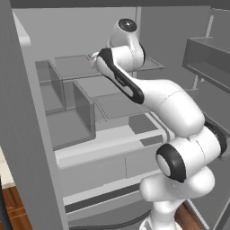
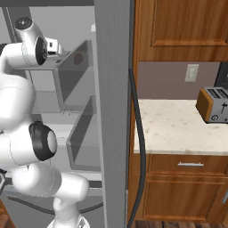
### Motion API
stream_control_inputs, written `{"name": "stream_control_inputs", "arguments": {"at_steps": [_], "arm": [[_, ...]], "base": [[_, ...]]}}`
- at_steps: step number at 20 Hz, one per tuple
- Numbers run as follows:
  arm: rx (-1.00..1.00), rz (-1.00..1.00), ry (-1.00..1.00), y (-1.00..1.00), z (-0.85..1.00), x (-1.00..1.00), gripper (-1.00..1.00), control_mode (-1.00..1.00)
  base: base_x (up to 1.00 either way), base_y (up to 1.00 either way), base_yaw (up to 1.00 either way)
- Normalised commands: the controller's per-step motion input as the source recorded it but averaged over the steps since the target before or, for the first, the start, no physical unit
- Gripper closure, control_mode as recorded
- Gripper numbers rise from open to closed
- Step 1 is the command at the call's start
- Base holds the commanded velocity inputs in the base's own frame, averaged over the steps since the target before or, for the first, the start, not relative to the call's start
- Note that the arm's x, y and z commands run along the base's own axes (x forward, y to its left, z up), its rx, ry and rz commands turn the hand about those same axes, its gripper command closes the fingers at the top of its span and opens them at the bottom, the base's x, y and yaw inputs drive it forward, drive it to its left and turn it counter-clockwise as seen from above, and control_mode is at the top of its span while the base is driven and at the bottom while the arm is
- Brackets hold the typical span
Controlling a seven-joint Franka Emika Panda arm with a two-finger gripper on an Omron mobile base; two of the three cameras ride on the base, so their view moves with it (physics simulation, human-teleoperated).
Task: Retrieve the bottle and the shaker from the cabinet and place them next to the mixing bowl on the counter. Then add garlic from the fridge to the mixing bowl.
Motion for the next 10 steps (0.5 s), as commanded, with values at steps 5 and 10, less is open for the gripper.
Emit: {"name": "stream_control_inputs", "arguments": {"at_steps": [5, 10], "arm": [[0.00, 0.00, 0.00, 0.00, -0.08, 0.51, -1.00, -1.00], [0.00, 0.00, 0.00, 0.00, 0.00, 0.47, -1.00, -1.00]], "base": [[0.00, 0.00, 0.00], [0.00, 0.00, 0.00]]}}
